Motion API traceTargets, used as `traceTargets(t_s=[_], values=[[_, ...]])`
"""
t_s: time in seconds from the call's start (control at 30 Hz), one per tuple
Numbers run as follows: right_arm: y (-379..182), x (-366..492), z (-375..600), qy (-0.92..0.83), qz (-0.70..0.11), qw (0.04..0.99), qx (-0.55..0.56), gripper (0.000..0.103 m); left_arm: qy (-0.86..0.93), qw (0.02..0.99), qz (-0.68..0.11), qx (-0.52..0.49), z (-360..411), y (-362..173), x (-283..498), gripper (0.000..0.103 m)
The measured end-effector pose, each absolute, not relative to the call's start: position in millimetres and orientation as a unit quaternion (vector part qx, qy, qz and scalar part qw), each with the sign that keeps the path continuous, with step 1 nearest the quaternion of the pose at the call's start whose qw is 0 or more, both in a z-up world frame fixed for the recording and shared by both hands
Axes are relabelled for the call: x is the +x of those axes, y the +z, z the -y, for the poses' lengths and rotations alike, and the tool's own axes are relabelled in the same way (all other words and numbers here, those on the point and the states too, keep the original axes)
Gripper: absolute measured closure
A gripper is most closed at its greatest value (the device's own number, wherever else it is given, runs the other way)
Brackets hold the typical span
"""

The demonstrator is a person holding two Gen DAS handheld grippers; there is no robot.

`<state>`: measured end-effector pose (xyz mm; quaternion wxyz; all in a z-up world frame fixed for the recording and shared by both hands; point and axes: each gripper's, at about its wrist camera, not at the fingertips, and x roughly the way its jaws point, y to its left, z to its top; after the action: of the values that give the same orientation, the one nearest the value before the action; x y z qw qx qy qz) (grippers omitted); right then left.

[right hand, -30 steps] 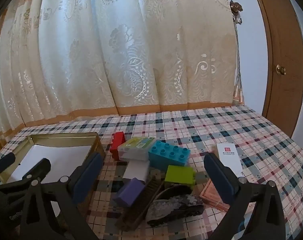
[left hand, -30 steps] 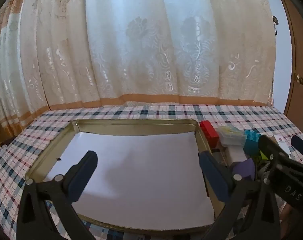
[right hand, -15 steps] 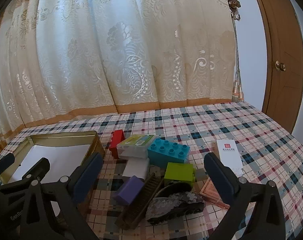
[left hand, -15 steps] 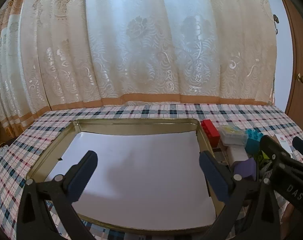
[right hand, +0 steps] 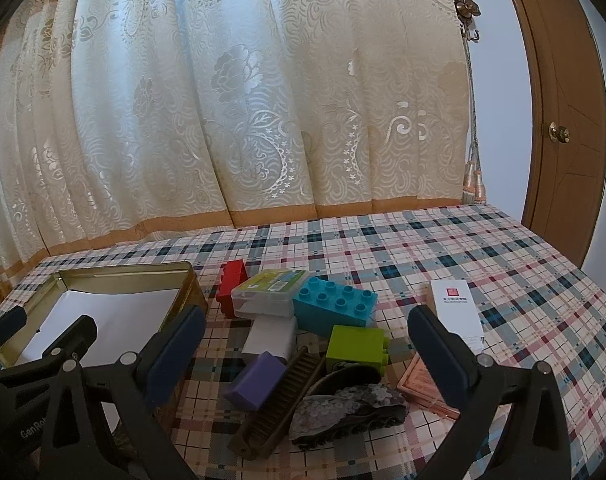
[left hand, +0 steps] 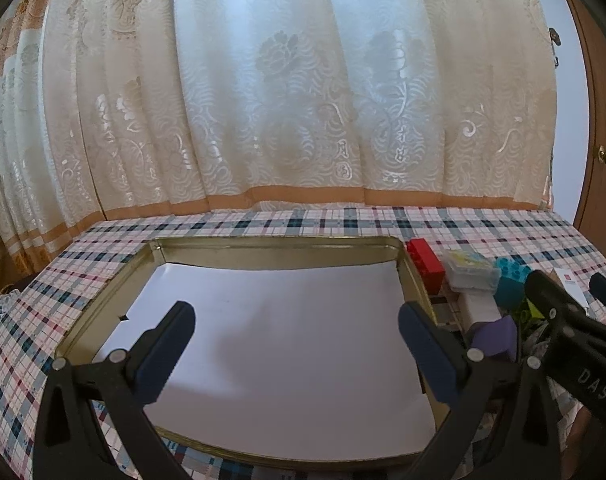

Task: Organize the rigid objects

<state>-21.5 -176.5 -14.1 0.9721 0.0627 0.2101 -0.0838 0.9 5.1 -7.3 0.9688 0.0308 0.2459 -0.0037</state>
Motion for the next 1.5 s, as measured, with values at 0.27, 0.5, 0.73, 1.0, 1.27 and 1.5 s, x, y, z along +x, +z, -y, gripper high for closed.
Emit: traceTargets(t_s=[0.27, 0.5, 0.73, 1.0, 1.27, 1.5], values=[[-13.5, -21.2, 176.3, -0.084, -0.211, 0.972, 0.063, 0.000, -0.003, 0.969, -0.245, 0.030, -5.6, -7.3, 1.1, 0.000], [-13.4, -21.2, 176.1, -0.084, -0.211, 0.972, 0.063, 0.000, -0.003, 0.969, -0.247, 0.031, -7.9, -8.5, 1.2, 0.000], [-13.5, -21.1, 175.7, -0.084, -0.211, 0.972, 0.063, 0.000, -0.004, 0.968, -0.249, 0.030, -9.0, -8.6, 1.9, 0.000], [-13.9, -20.4, 176.4, -0.085, -0.215, 0.971, 0.063, 0.000, -0.004, 0.967, -0.253, 0.027, -8.6, -8.2, 2.3, 0.000], [-14.4, -19.1, 177.2, -0.086, -0.219, 0.970, 0.063, 0.000, -0.004, 0.966, -0.257, 0.027, -5.4, -7.2, 4.5, 0.000], [-11.7, -20.3, 176.5, -0.096, -0.212, 0.971, 0.050, 0.000, -0.004, 0.966, -0.259, 0.022, -3.7, -7.6, 5.4, 0.000]])
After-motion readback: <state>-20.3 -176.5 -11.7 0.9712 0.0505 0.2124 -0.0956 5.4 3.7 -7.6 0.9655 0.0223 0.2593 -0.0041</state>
